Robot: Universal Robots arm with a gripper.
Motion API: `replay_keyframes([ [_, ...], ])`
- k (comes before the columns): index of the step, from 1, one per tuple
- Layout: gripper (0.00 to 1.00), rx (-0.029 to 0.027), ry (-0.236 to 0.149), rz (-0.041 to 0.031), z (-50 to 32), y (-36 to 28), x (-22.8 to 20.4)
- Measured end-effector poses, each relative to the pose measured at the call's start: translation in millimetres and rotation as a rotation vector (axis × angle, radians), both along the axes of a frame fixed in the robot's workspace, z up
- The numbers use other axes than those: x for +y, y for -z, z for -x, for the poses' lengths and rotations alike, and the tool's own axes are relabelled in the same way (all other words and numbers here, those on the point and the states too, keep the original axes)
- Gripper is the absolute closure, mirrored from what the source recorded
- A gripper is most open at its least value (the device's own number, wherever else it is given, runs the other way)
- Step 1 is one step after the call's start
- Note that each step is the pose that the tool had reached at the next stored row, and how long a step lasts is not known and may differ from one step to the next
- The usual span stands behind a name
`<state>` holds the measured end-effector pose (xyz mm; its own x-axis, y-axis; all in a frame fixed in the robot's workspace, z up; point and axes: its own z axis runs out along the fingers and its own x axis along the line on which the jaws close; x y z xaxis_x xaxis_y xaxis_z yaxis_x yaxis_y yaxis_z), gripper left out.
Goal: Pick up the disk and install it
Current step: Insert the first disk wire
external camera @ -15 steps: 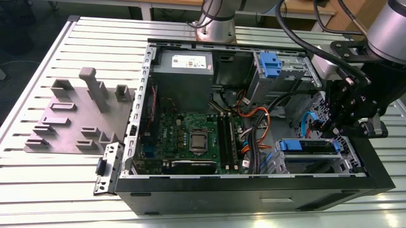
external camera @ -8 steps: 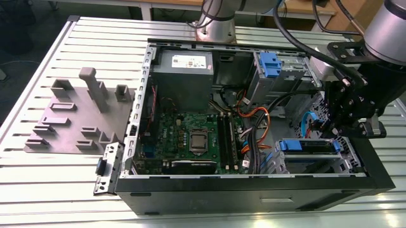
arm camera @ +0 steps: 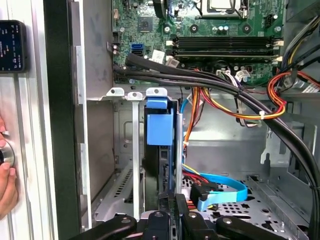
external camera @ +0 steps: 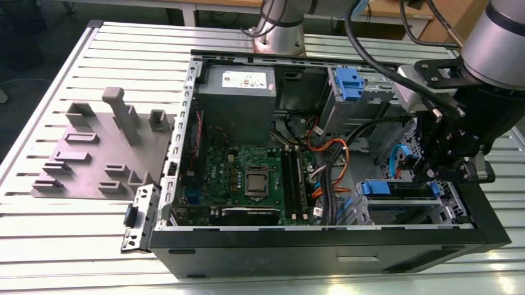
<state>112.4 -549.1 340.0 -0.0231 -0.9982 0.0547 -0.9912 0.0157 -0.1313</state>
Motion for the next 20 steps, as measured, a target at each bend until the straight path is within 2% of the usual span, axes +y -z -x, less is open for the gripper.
replay_keyframes([
  [3, 0.84, -0.0132, 0.000, -0.0002, 5.3, 1.2, -1.7],
  [5, 0.84, -0.0194, 0.000, -0.0001, 7.2, 2.6, -1.9],
  [8, 0.84, -0.0254, 0.000, 0.0000, 7.4, 5.0, -1.9],
  [16, 0.84, -0.0402, 0.000, -0.0002, 12.1, 6.4, -1.9],
  [20, 0.84, -0.0520, 0.000, -0.0001, 13.1, 7.1, -1.9],
])
